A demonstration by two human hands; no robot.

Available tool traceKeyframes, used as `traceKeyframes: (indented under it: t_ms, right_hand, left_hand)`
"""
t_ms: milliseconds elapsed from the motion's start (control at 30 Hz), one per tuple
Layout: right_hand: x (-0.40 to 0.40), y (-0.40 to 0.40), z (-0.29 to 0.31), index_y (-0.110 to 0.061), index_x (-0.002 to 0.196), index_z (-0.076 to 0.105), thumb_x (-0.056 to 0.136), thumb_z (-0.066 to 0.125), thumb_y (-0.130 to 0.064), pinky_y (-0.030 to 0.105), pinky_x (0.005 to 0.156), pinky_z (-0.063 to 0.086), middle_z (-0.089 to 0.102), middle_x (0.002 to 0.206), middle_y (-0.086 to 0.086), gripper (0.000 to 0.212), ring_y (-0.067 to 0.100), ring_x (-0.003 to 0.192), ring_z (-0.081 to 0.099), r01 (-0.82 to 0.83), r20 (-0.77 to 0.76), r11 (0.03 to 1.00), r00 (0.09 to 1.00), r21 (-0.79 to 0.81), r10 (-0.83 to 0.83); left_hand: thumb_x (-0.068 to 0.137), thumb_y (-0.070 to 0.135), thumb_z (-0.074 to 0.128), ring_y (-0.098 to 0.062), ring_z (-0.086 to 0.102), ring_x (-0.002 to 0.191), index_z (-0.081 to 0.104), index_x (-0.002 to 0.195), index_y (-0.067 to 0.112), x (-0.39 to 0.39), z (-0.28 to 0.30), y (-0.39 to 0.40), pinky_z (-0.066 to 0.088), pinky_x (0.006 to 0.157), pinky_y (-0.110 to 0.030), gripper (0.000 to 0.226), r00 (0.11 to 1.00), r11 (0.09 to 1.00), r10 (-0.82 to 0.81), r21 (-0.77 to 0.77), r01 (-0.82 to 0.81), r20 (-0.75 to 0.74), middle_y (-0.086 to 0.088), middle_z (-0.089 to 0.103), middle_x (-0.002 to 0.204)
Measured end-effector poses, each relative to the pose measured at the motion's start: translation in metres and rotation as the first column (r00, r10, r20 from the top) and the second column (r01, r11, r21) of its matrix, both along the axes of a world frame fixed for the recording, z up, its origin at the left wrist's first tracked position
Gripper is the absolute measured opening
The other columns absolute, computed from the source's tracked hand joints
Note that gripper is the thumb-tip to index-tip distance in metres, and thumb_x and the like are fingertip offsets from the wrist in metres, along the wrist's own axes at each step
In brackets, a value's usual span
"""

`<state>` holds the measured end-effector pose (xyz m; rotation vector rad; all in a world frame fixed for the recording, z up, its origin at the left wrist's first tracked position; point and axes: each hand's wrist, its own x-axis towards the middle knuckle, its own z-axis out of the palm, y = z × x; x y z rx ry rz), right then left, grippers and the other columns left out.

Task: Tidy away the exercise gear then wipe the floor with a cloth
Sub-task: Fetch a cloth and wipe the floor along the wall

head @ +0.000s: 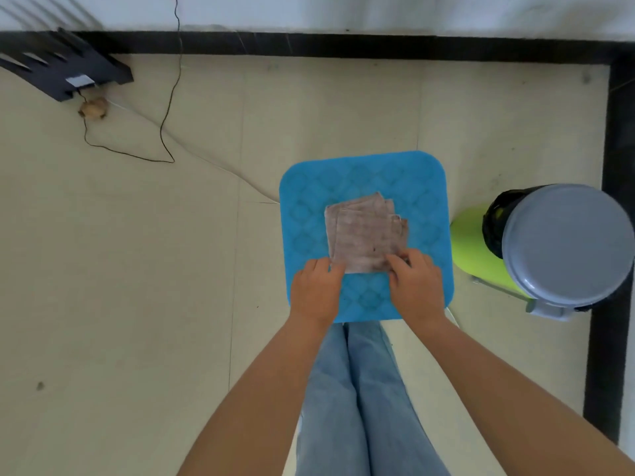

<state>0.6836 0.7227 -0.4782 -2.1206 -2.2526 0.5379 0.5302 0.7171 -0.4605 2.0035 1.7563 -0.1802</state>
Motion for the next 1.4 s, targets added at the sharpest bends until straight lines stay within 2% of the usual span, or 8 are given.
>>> traceKeyframes:
  t_ms: [200,333,633,833,933,1033,1100,1400]
  right_hand:
    - [0.002,0.007,-0.005,-0.012,0.062,0.072,0.069,0.047,-0.015,0.028,0.055,0.041,0.061,0.058,0.005,0.026,0.027,0.051,0.06,-0.015,0.027,0.989,1.0,0.149,0.011]
    - [0.001,0.006,-0.002,-0.014,0.06,0.072,0.07,0.044,-0.018,0.026,0.056,0.042,0.059,0.056,0.004,0.029,0.025,0.051,0.059,-0.033,0.042,0.991,0.999,0.133,0.027]
    - [-0.012,0.015,0.035,-0.009,0.057,0.067,0.07,0.042,-0.019,0.03,0.045,0.048,0.062,0.058,0.007,0.03,0.029,0.051,0.061,-0.017,-0.048,1.0,0.999,0.021,0.018]
    - [-0.042,0.039,0.091,-0.002,0.059,0.066,0.073,0.04,-0.015,0.034,0.044,0.05,0.065,0.058,0.011,0.031,0.034,0.051,0.062,-0.218,-0.113,0.976,0.97,0.002,0.217]
    - [-0.078,0.046,0.123,0.006,0.08,0.069,0.078,0.043,-0.008,0.045,0.066,0.051,0.069,0.079,0.023,0.03,0.042,0.077,0.063,-0.334,-0.109,0.94,0.939,-0.074,0.326]
    - [-0.124,0.034,0.144,0.005,0.088,0.069,0.08,0.046,-0.004,0.042,0.071,0.048,0.069,0.086,0.024,0.025,0.041,0.083,0.061,-0.505,-0.065,0.862,0.862,-0.027,0.503]
    - [-0.159,0.013,0.153,0.004,0.081,0.07,0.077,0.05,-0.001,0.041,0.065,0.049,0.069,0.077,0.022,0.02,0.041,0.076,0.063,-0.628,-0.075,0.778,0.775,0.016,0.627]
    - [-0.326,-0.185,0.188,-0.013,0.115,0.062,0.092,0.043,-0.011,0.032,0.097,0.027,0.061,0.118,0.007,0.03,0.025,0.12,0.045,-0.983,-0.021,0.154,0.157,-0.097,0.987]
  left_hand:
    - [0.044,-0.002,0.069,-0.02,0.055,0.039,0.064,0.052,0.011,0.002,-0.008,0.005,0.036,0.034,-0.015,0.016,1.0,1.0,-0.014,0.008,0.014,0.026,-0.003,0.059,0.049]
    - [0.055,0.003,0.03,-0.019,0.054,0.037,0.062,0.048,0.011,-0.001,-0.016,0.005,0.036,0.034,-0.015,0.034,0.999,0.999,0.008,0.046,-0.01,0.047,-0.003,0.057,0.047]
    - [0.056,0.003,0.026,-0.022,0.057,0.044,0.052,0.066,0.011,-0.01,0.025,0.01,0.035,0.031,-0.015,0.029,0.991,0.994,0.1,0.041,-0.104,0.09,-0.005,0.06,0.057]
    - [0.059,0.001,0.043,-0.022,0.066,0.051,0.066,0.062,0.007,-0.05,0.096,0.015,0.04,0.034,-0.014,0.024,0.981,0.968,0.184,0.159,-0.193,0.067,-0.003,0.067,0.061]
    - [0.078,-0.012,0.044,-0.03,0.065,0.095,0.065,0.102,0.002,-0.075,0.125,-0.006,0.051,0.069,-0.03,0.034,0.907,0.906,0.413,0.064,-0.418,0.08,-0.012,0.069,0.1]
    - [0.094,0.003,0.04,-0.027,0.048,0.12,0.05,0.128,0.011,-0.105,0.137,-0.049,0.04,0.092,-0.033,0.036,0.762,0.765,0.644,-0.053,-0.642,0.059,-0.007,0.055,0.13]
    - [0.095,0.005,0.04,-0.027,0.049,0.119,0.05,0.13,0.014,-0.125,0.141,-0.09,0.041,0.091,-0.033,0.037,0.669,0.671,0.741,-0.055,-0.739,0.047,-0.007,0.055,0.13]
    - [0.094,0.003,0.04,-0.026,0.053,0.109,0.06,0.111,0.01,-0.204,0.179,-0.346,0.044,0.078,-0.033,0.028,0.187,0.186,0.982,-0.036,-0.982,-0.036,-0.009,0.062,0.112]
